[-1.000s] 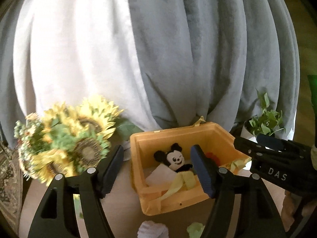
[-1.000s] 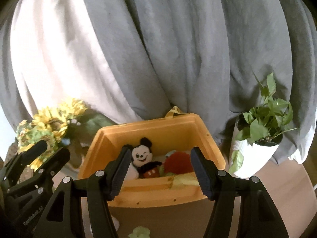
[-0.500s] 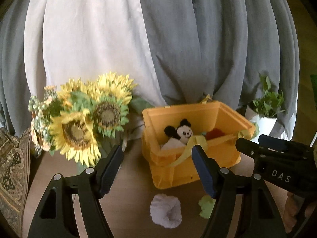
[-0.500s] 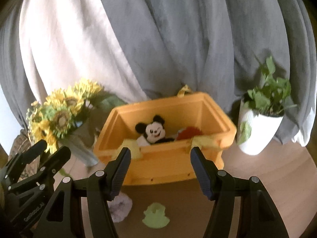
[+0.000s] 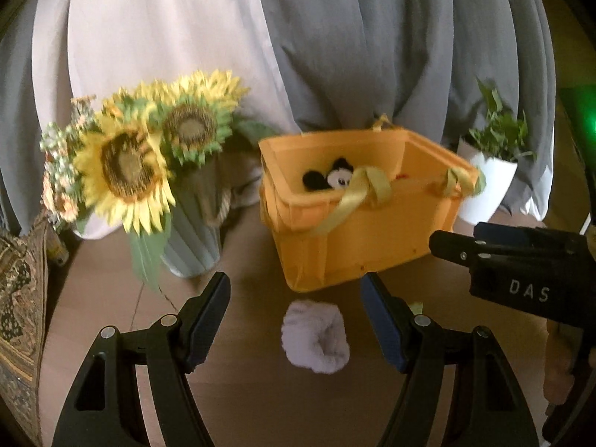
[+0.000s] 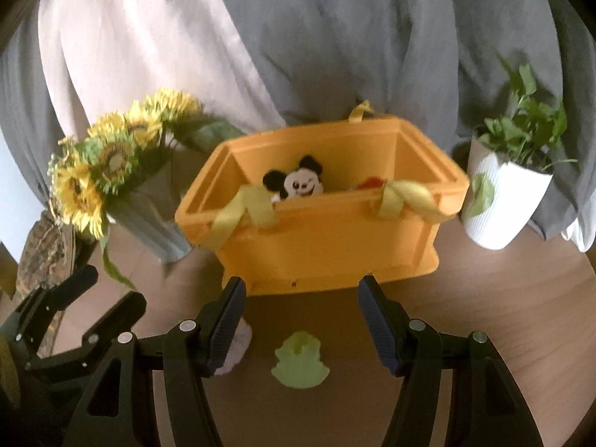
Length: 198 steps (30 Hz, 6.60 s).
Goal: Organize soft objects
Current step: 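Move both tools back toward the lavender scrunchie and green frog sponge, then grasp the lavender scrunchie with the left tool while the right tool grasps the green frog sponge, then lift the scrunchie and frog sponge and carry both over the crate, then open both tools to drop the scrunchie and frog sponge into the crate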
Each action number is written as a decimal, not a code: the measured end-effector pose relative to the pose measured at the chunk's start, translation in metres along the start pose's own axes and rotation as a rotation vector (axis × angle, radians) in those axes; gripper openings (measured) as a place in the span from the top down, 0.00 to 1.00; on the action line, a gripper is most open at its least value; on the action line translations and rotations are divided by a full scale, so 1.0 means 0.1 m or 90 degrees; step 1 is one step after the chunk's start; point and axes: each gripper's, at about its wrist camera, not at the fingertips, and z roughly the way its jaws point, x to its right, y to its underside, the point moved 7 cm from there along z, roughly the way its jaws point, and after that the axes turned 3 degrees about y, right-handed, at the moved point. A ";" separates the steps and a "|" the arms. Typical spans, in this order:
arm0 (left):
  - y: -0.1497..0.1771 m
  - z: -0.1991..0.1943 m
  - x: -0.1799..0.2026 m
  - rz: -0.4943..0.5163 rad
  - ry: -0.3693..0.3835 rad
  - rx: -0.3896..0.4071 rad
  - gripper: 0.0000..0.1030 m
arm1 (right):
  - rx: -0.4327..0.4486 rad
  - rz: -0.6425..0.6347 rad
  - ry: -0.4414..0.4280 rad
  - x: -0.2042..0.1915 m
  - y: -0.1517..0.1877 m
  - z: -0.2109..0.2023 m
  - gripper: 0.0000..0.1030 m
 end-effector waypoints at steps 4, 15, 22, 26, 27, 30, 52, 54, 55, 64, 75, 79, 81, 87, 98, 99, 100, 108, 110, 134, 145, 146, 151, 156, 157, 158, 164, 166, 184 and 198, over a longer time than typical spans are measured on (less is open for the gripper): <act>0.13 0.07 -0.01 -0.004 0.006 -0.025 0.30 | -0.028 -0.010 -0.007 -0.04 0.11 0.08 0.38; 0.48 0.27 -0.02 -0.022 0.034 -0.080 0.30 | -0.108 -0.026 -0.003 -0.08 0.44 0.34 0.38; 0.62 0.45 -0.04 -0.043 0.043 -0.106 0.30 | -0.143 -0.037 0.008 -0.08 0.57 0.52 0.38; 0.66 0.54 -0.06 -0.057 0.048 -0.118 0.30 | -0.159 -0.044 0.012 -0.07 0.62 0.62 0.38; 0.67 0.56 -0.05 -0.060 0.049 -0.120 0.30 | -0.162 -0.043 0.012 -0.06 0.63 0.65 0.38; 0.68 0.64 -0.06 -0.066 0.049 -0.124 0.31 | -0.170 -0.042 0.014 -0.04 0.64 0.72 0.38; 0.81 0.95 -0.07 -0.110 0.046 -0.159 0.80 | -0.199 -0.042 -0.008 -0.10 0.72 0.98 0.55; 0.80 0.92 -0.06 -0.109 0.039 -0.156 0.81 | -0.198 -0.037 -0.011 -0.09 0.73 0.96 0.55; 0.79 0.90 -0.06 -0.111 0.037 -0.155 0.82 | -0.197 -0.036 -0.012 -0.09 0.73 0.96 0.55; 0.77 0.62 -0.06 -0.117 0.006 -0.128 0.83 | -0.167 -0.038 -0.028 -0.10 0.68 0.70 0.55; 0.49 0.08 0.11 -0.067 -0.029 -0.047 0.83 | -0.092 -0.025 -0.036 0.04 0.51 0.10 0.55; 0.39 -0.09 0.17 -0.081 -0.024 -0.033 0.83 | -0.067 -0.015 -0.041 0.05 0.46 -0.03 0.55; 0.34 -0.15 0.22 -0.083 -0.025 -0.026 0.83 | -0.052 -0.010 -0.044 0.08 0.44 -0.13 0.55; 0.20 -0.36 0.34 -0.082 -0.028 0.007 0.83 | -0.005 -0.006 -0.047 0.17 0.33 -0.37 0.55; -0.16 -0.64 0.55 -0.089 -0.015 0.083 0.83 | 0.086 -0.023 -0.046 0.31 0.00 -0.81 0.55; -0.18 -0.65 0.57 -0.089 -0.016 0.088 0.83 | 0.092 -0.026 -0.045 0.32 -0.02 -0.83 0.55; -0.22 -0.66 0.59 -0.089 -0.017 0.095 0.83 | 0.098 -0.028 -0.046 0.33 -0.05 -0.86 0.55; -0.55 -0.75 0.66 -0.082 -0.030 0.148 0.83 | 0.147 -0.030 -0.058 0.43 -0.33 -0.99 0.55; -0.65 -0.77 0.67 -0.075 -0.038 0.162 0.83 | 0.158 -0.021 -0.065 0.46 -0.42 -1.01 0.55; -1.43 -0.26 0.58 -0.023 -0.073 0.200 0.83 | 0.213 -0.029 -0.046 0.60 -1.24 -0.64 0.55; -1.55 0.35 0.45 -0.010 -0.084 0.147 0.83 | 0.186 -0.053 -0.019 0.62 -1.47 -0.16 0.55; -1.55 0.42 0.44 -0.012 -0.083 0.140 0.83 | 0.181 -0.053 -0.017 0.63 -1.50 -0.10 0.55; -1.54 0.64 0.38 -0.012 -0.085 0.117 0.83 | 0.161 -0.056 -0.019 0.63 -1.57 0.13 0.55; -1.52 0.89 0.35 -0.013 -0.081 0.087 0.83 | 0.131 -0.059 -0.022 0.64 -1.58 0.38 0.55; -1.50 0.94 0.36 -0.013 -0.080 0.080 0.83 | 0.123 -0.058 -0.023 0.64 -1.58 0.43 0.55; -1.49 0.98 0.34 -0.013 -0.079 0.075 0.83 | 0.118 -0.057 -0.024 0.64 -1.58 0.47 0.55; -1.38 1.24 0.32 -0.009 -0.068 0.035 0.83 | 0.071 -0.058 -0.025 0.65 -1.52 0.76 0.55; -1.35 1.31 0.33 -0.007 -0.062 0.022 0.83 | 0.057 -0.058 -0.025 0.66 -1.49 0.84 0.55; -1.18 1.42 0.37 -0.004 -0.050 -0.038 0.47 | -0.005 -0.064 -0.017 0.70 -1.30 1.09 0.39; -1.35 0.81 0.32 -0.007 -0.106 0.020 0.23 | 0.079 -0.077 0.043 0.72 -1.19 0.26 0.30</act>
